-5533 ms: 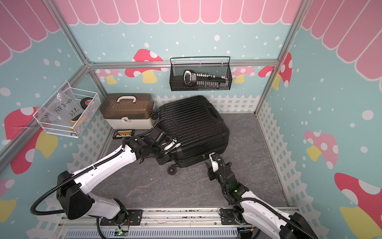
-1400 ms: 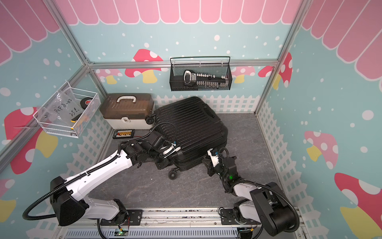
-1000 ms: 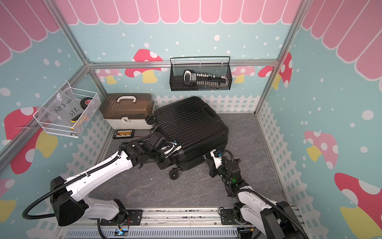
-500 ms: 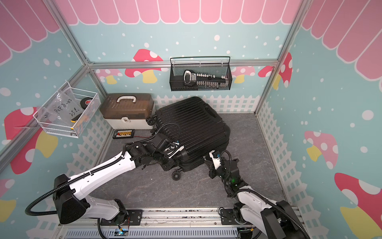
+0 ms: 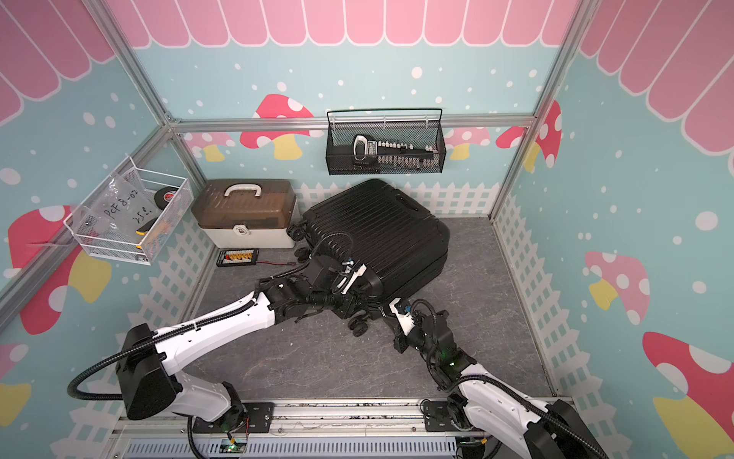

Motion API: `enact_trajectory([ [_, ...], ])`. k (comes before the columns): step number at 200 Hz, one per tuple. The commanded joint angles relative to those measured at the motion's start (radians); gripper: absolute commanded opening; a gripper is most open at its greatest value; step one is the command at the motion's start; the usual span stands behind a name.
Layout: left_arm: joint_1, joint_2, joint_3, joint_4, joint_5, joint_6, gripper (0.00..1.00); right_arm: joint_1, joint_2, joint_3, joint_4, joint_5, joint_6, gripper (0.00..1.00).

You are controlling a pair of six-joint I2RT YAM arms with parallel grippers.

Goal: Close the suitcase zippers
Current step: Zip the zipper on the suitcase.

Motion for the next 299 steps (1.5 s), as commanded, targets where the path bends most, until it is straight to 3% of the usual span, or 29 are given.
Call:
enact_trajectory([
  [1, 0.007, 0.027, 0.079, 0.332, -0.062, -0.116, 0.0, 0.051, -0.006, 0.017, -0.002, -0.077, -0.018, 0.0],
  [72, -0.039, 0.111, 0.111, 0.422, -0.051, -0.181, 0.0, 0.073, 0.027, 0.017, 0.058, -0.04, -0.004, 0.0],
  [127, -0.063, 0.151, 0.136, 0.457, 0.025, -0.197, 0.0, 0.077, 0.071, 0.013, 0.141, -0.037, 0.019, 0.0],
  [299, -0.09, 0.166, 0.129, 0.502, 0.206, -0.227, 0.0, 0.078, 0.17, 0.009, 0.263, 0.015, 0.057, 0.0],
])
